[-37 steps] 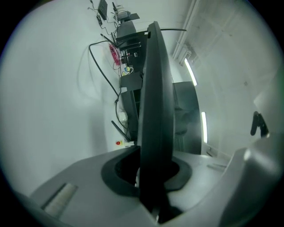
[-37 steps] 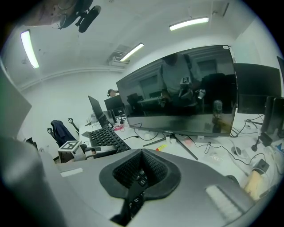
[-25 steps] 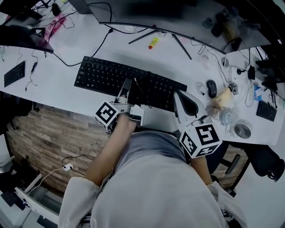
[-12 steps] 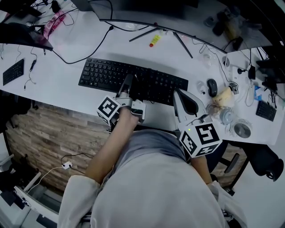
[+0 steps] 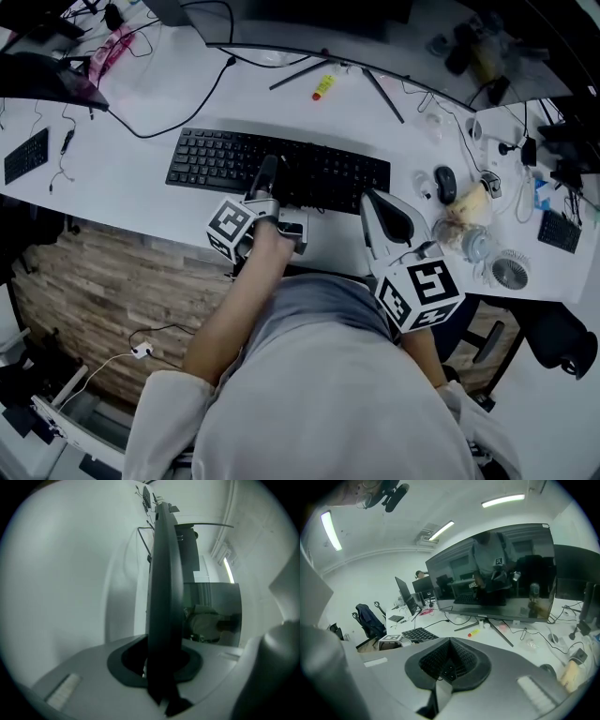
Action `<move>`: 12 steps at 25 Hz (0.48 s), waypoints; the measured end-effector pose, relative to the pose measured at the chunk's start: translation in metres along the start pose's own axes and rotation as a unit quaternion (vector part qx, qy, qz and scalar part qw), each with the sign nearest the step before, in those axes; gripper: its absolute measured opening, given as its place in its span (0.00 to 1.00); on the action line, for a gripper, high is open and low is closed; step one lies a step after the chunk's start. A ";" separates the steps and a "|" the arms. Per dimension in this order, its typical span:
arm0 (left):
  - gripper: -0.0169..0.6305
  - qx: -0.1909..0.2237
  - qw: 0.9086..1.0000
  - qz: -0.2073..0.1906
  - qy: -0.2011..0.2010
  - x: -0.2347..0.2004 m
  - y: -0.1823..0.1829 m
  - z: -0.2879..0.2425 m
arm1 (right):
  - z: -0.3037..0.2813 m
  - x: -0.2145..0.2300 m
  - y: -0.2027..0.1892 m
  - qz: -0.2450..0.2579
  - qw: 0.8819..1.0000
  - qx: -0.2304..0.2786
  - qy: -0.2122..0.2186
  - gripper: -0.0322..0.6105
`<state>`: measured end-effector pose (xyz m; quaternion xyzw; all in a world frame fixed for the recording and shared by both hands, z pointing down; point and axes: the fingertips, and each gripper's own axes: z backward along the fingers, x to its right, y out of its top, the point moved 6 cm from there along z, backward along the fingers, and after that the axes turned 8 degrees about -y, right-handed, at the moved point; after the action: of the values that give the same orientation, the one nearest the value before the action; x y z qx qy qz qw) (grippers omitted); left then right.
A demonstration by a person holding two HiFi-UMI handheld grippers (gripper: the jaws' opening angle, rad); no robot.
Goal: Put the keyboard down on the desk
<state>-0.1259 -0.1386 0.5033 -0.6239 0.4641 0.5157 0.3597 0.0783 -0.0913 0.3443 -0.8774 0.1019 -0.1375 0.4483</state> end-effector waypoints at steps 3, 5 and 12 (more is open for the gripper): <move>0.03 -0.002 1.000 0.000 0.006 -0.001 -0.002 -0.002 | -0.001 -0.001 0.000 0.000 1.000 -0.001 0.002 0.04; 0.03 -0.003 1.000 -0.002 0.009 -0.002 -0.002 -0.004 | -0.001 -0.002 0.000 0.001 1.000 -0.002 0.003 0.04; 0.03 -0.002 1.000 0.011 0.019 -0.009 -0.004 -0.011 | -0.002 0.000 -0.001 -0.001 1.000 -0.004 0.001 0.04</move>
<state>-0.1186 -0.1456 0.5138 -0.6290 0.4771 0.5084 0.3438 0.0774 -0.0920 0.3458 -0.8791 0.1022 -0.1387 0.4443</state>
